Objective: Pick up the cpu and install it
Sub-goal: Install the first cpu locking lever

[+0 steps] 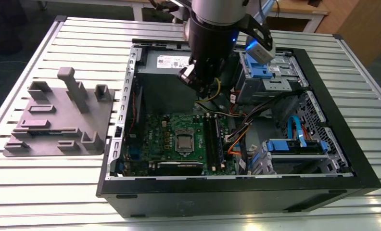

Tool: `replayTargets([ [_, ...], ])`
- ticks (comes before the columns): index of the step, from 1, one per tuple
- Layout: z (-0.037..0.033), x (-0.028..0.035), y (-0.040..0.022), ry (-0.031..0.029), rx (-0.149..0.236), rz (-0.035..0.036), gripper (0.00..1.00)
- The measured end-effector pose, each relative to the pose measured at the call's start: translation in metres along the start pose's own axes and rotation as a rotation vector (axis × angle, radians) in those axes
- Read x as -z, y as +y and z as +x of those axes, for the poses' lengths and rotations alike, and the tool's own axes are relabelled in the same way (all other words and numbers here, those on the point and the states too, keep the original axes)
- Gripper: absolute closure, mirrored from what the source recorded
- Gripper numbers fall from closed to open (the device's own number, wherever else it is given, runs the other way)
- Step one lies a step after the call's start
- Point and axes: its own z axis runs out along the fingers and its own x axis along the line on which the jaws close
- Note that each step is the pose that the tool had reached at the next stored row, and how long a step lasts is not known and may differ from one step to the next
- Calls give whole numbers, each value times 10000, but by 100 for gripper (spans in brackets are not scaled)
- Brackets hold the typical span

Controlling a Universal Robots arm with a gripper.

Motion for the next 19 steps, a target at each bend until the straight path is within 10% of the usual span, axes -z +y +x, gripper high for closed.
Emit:
replayTargets([
  [8, -3, -77, -5, 21, 1323, -24, 89],
  [19, -151, -251, -149, 54, 1822, -11, 89],
])
